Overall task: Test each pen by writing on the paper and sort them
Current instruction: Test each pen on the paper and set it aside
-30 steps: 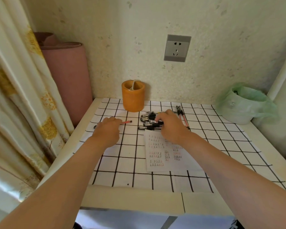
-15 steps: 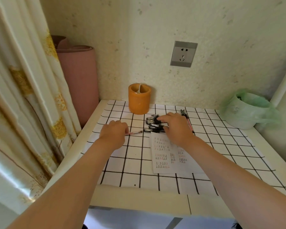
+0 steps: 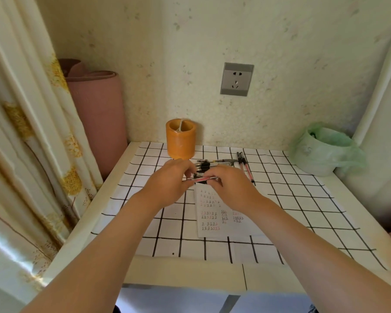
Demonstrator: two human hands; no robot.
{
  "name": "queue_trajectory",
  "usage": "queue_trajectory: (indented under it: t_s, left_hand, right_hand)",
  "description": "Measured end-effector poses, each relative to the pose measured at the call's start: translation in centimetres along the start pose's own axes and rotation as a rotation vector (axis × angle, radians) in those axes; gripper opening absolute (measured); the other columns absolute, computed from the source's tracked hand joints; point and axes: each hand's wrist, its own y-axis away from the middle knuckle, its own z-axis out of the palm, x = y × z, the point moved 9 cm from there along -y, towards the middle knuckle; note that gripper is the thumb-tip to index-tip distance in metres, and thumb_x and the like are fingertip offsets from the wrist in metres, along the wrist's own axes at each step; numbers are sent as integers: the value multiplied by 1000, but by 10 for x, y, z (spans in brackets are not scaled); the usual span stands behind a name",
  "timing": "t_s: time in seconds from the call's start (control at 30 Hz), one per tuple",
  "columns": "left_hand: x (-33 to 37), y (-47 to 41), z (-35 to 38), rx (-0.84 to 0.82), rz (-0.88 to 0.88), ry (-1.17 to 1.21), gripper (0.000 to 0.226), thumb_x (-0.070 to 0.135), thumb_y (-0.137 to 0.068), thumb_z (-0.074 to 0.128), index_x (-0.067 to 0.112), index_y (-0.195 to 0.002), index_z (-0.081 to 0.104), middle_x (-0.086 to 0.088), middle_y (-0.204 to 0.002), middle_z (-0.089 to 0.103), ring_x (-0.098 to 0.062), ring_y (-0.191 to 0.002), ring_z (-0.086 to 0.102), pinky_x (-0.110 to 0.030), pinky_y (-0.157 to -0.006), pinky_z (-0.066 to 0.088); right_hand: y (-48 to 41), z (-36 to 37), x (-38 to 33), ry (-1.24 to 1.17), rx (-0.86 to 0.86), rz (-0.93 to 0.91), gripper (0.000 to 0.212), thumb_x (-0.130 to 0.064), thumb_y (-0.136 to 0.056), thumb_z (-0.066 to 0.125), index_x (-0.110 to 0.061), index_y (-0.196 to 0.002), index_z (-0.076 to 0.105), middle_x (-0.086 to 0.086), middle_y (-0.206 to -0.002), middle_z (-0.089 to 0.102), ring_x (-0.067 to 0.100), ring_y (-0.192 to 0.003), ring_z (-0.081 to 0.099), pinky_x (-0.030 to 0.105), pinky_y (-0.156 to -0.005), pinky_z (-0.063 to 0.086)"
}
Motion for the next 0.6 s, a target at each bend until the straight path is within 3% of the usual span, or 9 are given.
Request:
queue_trajectory:
  t_s: [0.17, 0.3, 0.4, 0.6]
  left_hand:
    - [-12, 1, 10, -116, -133, -22, 11, 32, -91, 64, 34, -102, 61, 15, -102, 62, -5, -87, 55, -27, -78, 50]
    - [3, -2, 16, -140, -73, 21, 10, 29, -93, 63, 30, -103, 64, 14, -99, 61, 0, -79, 53, -16, -67, 39]
    - [16, -4, 21, -151, -35, 106, 9, 28, -94, 62, 28, -102, 66, 16, -93, 59, 2, -78, 53, -13, -65, 36]
    - [26, -10, 29, -173, -16, 200, 17, 34, -90, 67, 29, -104, 60, 14, -93, 62, -4, -85, 59, -23, -74, 48]
  right_hand:
    - [14, -15, 23, 43, 28, 109, 21, -27, -97, 59, -27, -113, 72, -10, -108, 71, 7, -87, 60, 30, -82, 51]
    - [17, -19, 27, 206, 71, 66, 21, -23, -93, 60, -26, -110, 73, -7, -107, 70, 18, -101, 56, 37, -92, 43]
    - [19, -14, 16, 204, 23, -14, 30, -24, -92, 59, -26, -120, 67, -6, -110, 67, 18, -105, 55, 37, -94, 42]
    - [23, -10, 9, 217, -77, -63, 33, -46, -101, 44, -33, -129, 57, -9, -108, 63, 15, -95, 62, 35, -73, 49]
